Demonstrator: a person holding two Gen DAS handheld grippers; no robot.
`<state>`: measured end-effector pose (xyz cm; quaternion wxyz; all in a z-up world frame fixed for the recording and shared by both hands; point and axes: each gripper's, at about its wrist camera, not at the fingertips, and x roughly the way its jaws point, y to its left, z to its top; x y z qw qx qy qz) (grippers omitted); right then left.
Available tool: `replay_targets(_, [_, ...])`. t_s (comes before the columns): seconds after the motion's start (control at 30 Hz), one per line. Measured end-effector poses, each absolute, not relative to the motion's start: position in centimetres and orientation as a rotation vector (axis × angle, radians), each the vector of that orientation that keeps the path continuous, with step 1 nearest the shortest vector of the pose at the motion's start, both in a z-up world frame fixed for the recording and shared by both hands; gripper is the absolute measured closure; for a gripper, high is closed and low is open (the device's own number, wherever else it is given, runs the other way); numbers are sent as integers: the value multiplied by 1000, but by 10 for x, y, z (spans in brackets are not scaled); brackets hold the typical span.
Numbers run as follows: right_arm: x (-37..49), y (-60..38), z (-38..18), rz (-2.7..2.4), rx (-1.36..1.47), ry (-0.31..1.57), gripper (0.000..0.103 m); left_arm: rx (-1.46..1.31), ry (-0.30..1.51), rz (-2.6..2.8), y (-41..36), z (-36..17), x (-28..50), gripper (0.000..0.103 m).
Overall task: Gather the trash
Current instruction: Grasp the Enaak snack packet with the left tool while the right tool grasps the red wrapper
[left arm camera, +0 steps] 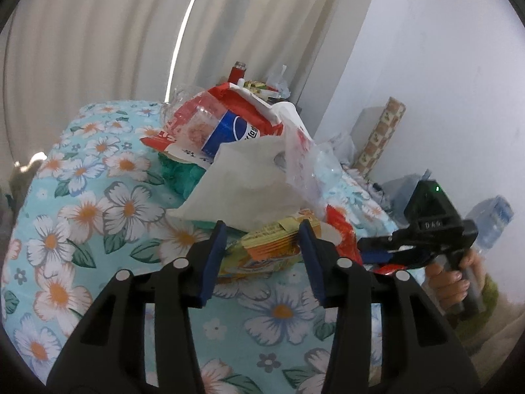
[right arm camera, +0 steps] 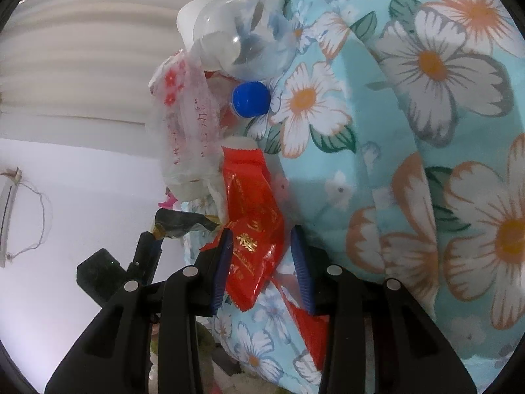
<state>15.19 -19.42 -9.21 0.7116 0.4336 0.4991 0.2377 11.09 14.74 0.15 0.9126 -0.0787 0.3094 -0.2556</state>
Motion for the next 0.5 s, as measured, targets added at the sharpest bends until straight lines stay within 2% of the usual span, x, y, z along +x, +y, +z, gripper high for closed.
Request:
replay_targets(0.1, [157, -188, -91, 523, 947, 1106, 67, -148, 632, -522, 146, 1, 109, 68])
replay_targets(0.17, [157, -184, -91, 509, 931, 1108, 72, -147, 633, -519, 146, 1, 109, 71])
replay_targets(0.3, [158, -182, -92, 478, 911, 1119, 90, -159, 631, -518, 149, 1, 109, 78])
replay_targets(0.5, [148, -190, -85, 464, 877, 1093, 97, -153, 639, -520, 151, 4, 106, 88])
